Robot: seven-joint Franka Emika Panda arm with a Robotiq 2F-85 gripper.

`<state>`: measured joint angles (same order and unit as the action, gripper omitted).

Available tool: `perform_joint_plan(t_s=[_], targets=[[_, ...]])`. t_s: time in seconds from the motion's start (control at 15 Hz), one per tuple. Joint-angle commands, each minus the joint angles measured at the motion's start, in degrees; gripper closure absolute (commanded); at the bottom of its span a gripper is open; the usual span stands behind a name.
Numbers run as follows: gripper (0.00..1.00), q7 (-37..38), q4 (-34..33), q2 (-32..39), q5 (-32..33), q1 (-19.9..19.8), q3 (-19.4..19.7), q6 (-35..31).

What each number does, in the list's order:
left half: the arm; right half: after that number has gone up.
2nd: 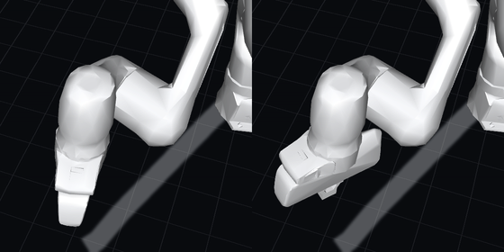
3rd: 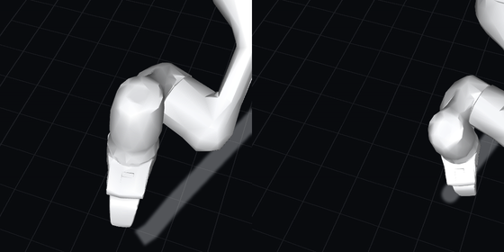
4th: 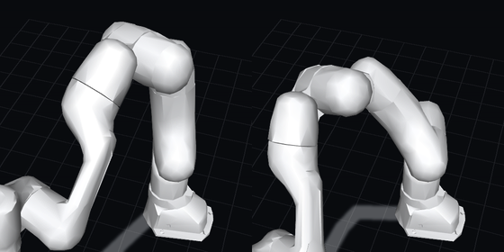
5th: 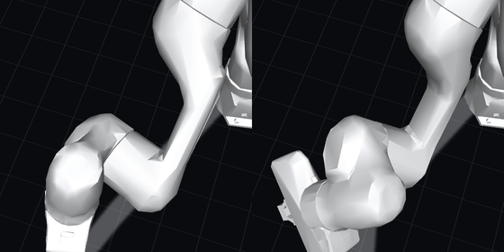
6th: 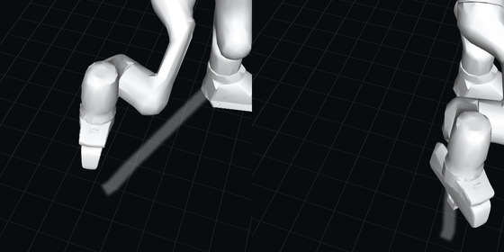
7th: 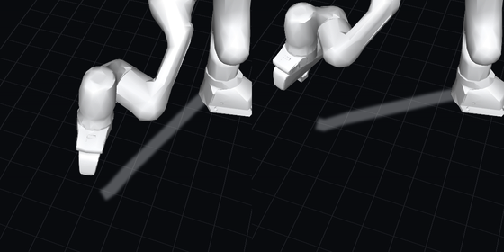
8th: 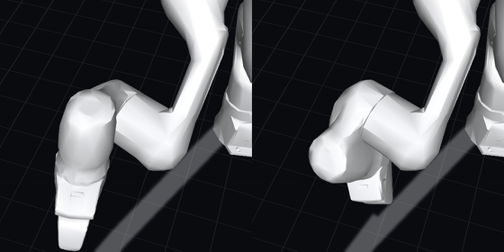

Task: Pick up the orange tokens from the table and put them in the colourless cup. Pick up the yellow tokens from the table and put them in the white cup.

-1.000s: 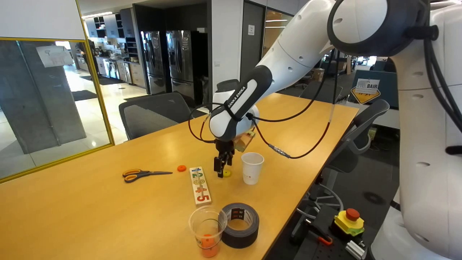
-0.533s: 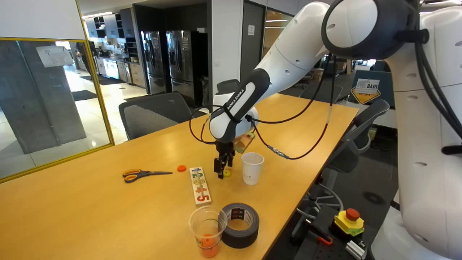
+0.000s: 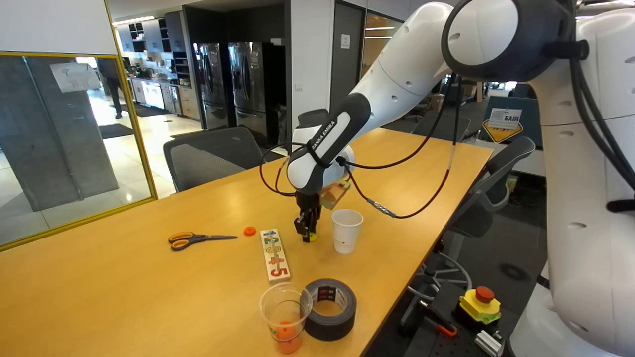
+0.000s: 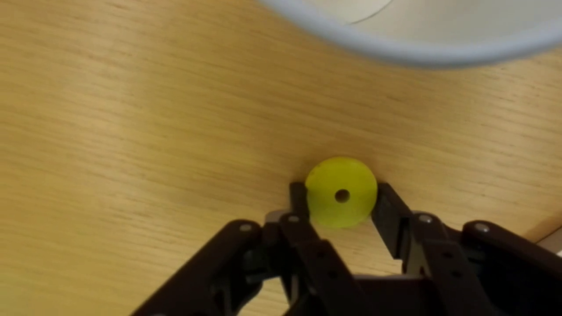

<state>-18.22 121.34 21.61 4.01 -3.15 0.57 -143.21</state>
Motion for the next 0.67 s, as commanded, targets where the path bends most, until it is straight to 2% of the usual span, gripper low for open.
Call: perform_joint_plan(t_s=[0.0, 0.4, 0.6], targets=[[0.80, 2.1, -0.9, 0.0, 0.9, -0.1, 0.2, 0.0], [0.80, 8.0, -0.7, -6.6, -0.1, 0.6, 0.2, 1.9], [0.80, 14.3, 0.8, -12.1, 3.5, 2.0, 1.9, 3.0]])
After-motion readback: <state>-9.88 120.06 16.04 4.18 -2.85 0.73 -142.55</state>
